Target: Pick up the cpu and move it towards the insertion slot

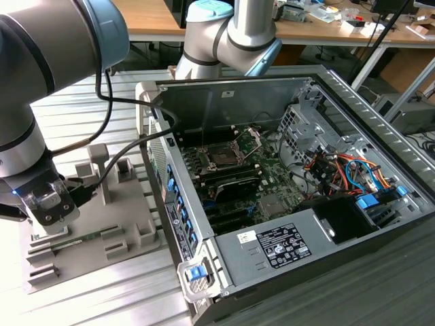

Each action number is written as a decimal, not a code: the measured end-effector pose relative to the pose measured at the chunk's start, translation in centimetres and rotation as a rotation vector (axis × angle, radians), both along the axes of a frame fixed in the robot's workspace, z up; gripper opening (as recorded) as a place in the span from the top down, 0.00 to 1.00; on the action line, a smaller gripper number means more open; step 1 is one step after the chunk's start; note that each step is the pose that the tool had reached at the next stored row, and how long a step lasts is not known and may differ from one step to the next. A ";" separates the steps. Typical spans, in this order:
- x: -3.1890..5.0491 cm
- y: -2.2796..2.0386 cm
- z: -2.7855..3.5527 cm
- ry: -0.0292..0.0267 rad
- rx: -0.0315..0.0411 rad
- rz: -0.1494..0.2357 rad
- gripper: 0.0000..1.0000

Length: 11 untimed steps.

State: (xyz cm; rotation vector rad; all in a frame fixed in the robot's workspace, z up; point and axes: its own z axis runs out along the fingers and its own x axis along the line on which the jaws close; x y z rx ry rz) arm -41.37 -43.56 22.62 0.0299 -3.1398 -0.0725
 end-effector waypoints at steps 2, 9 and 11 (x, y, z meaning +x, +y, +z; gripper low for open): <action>-0.06 0.02 -0.06 -0.0002 0.0001 0.000 0.89; -0.43 0.31 -0.19 0.0000 -0.0008 0.013 0.89; -0.42 0.45 -0.23 -0.0001 -0.0015 0.025 0.89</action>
